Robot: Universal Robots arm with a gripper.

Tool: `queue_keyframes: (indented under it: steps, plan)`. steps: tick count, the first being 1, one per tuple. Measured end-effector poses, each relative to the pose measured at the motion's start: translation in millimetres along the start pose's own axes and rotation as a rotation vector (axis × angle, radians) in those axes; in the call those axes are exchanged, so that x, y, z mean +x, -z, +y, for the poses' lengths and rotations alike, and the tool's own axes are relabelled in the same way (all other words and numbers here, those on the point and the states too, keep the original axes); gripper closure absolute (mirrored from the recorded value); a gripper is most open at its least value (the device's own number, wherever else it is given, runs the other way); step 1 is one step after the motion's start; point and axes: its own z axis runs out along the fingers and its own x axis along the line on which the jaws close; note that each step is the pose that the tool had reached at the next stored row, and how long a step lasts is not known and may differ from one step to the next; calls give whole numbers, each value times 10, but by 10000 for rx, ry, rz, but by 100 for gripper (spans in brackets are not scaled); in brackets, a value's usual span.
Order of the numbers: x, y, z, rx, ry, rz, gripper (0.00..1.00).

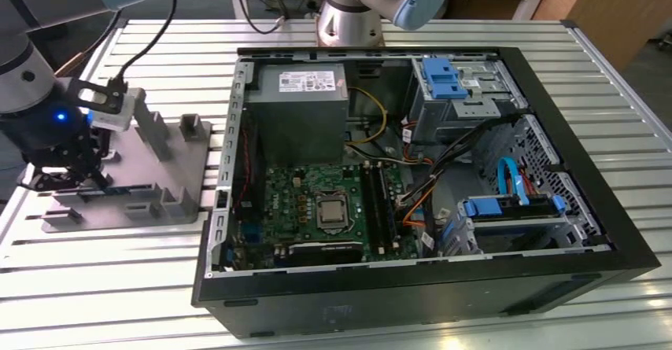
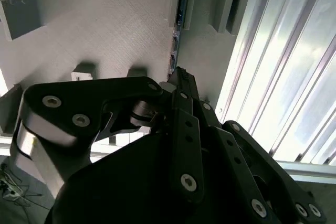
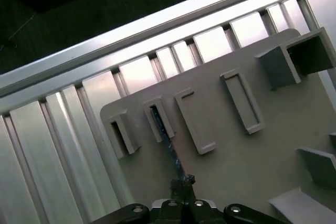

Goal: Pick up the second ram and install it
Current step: 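Pick up the second ram and move it above second insertion slot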

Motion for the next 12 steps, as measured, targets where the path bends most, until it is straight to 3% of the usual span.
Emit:
queue_keyframes:
  steps: [12]
  plan:
    - [0, -3, 0, 21, 2182, 54, 90]
